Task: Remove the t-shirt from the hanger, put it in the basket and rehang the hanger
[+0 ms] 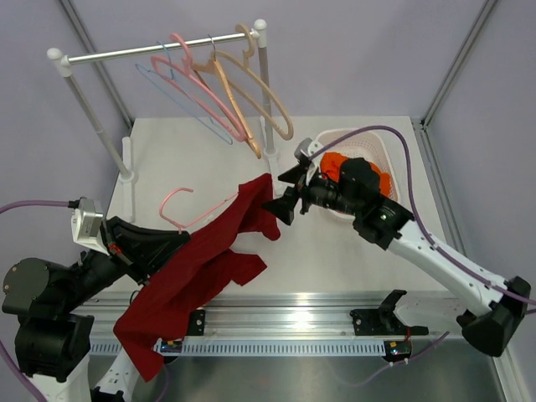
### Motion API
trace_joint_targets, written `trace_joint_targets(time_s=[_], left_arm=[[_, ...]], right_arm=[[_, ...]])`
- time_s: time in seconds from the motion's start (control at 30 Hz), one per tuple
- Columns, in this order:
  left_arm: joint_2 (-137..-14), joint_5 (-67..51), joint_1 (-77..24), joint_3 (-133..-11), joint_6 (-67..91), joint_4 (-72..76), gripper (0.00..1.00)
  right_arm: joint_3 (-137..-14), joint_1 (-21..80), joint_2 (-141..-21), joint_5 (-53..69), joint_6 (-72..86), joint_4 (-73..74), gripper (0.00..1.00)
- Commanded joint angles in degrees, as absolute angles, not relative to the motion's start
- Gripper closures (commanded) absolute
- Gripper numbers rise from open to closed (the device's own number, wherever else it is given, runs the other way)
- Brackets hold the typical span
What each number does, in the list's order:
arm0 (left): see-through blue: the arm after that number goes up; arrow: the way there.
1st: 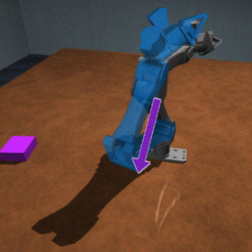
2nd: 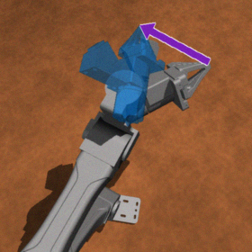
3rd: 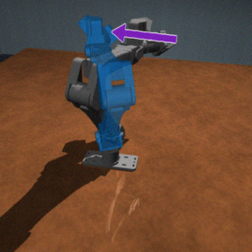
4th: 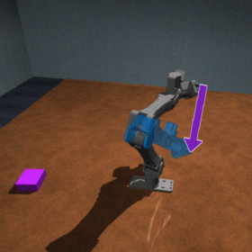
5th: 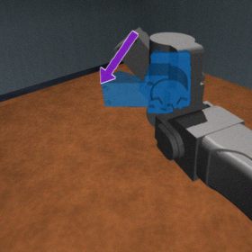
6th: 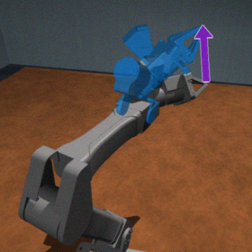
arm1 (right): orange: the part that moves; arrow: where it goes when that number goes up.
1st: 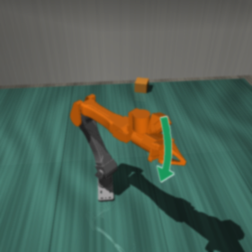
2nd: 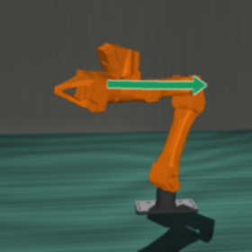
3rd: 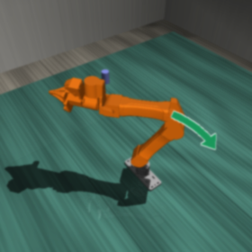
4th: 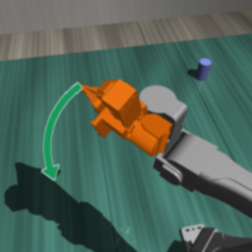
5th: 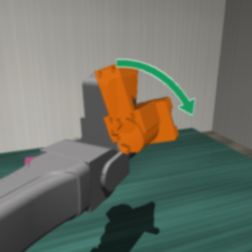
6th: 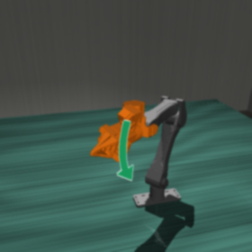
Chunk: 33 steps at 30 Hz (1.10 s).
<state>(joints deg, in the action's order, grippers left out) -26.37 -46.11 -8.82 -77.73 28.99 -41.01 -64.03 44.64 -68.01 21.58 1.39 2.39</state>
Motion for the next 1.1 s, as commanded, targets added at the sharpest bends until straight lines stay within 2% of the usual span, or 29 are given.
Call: trace_joint_targets(time_s=[0.0, 0.13, 0.23, 0.3, 0.37, 0.57, 0.63, 0.67, 0.77, 0.97, 1.07], left_arm=[[-26.9, -48.3, -9.1, -78.0, 29.4, -36.3, 1.00], [-27.1, -48.5, -9.1, -78.1, 29.5, -36.3, 1.00], [-27.2, -48.8, -9.1, -78.1, 29.7, -36.3, 1.00], [-27.2, -48.8, -9.1, -78.1, 29.8, -36.3, 1.00], [-27.6, -49.0, -9.1, -78.0, 30.1, -35.8, 1.00], [-27.9, -49.7, -9.1, -77.8, 30.1, -35.7, 1.00], [-27.8, -49.6, -9.1, -77.6, 30.0, -35.7, 1.00], [-27.7, -49.2, -9.1, -77.6, 29.8, -35.5, 1.00], [-27.1, -48.7, -9.1, -77.7, 29.5, -35.7, 1.00], [-24.8, -42.9, -9.1, -79.7, 28.7, -35.6, 1.00], [-24.8, -40.4, -9.1, -81.6, 29.1, -35.8, 1.00]], right_arm=[[-60.7, 44.0, -58.0, 19.3, -3.6, 7.8, 0.01], [-57.2, 38.3, -56.0, 22.9, -2.6, 5.9, 0.00], [-59.2, 36.4, -58.6, 26.3, -1.7, 3.9, 0.00], [-60.6, 36.3, -61.7, 32.7, 1.6, 1.9, 0.01], [-62.7, 36.7, -65.8, 40.4, 4.7, -2.1, 0.01], [-61.4, 38.0, -70.0, 44.7, 13.8, -17.7, 0.01], [-61.2, 38.0, -70.1, 41.9, 14.6, -19.4, 0.12], [-60.6, 37.9, -69.9, 37.4, 14.6, -19.8, 0.40], [-58.2, 37.0, -68.1, 28.4, 16.0, -20.0, 1.00], [-52.2, 29.9, -65.3, 19.8, 21.2, -21.4, 1.00], [-51.3, 27.5, -66.5, 20.9, 21.7, -20.6, 1.00]])
